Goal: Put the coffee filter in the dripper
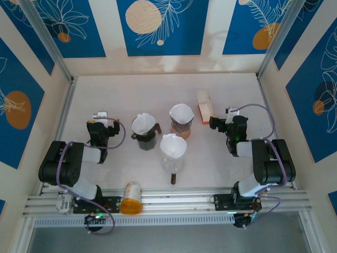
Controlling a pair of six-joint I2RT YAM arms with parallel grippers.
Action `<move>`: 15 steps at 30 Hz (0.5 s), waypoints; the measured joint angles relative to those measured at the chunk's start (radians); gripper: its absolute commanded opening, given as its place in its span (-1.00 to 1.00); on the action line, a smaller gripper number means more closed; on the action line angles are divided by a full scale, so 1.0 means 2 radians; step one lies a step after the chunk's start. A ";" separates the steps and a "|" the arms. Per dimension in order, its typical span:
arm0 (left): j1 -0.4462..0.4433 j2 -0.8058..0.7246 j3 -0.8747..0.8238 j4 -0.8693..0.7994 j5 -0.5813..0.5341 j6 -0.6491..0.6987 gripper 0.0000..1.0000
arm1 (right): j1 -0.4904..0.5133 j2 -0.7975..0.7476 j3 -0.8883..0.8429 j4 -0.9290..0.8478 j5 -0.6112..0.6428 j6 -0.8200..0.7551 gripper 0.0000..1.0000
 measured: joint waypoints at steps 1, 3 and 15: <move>0.000 0.000 0.000 0.000 0.000 0.000 1.00 | 0.000 0.000 0.000 0.000 0.000 0.000 0.98; 0.000 0.000 0.000 0.000 0.000 0.000 1.00 | 0.000 0.000 0.000 0.000 0.000 0.000 0.98; 0.000 0.000 0.000 0.000 0.000 0.000 1.00 | 0.000 0.000 0.000 0.003 0.000 0.000 0.98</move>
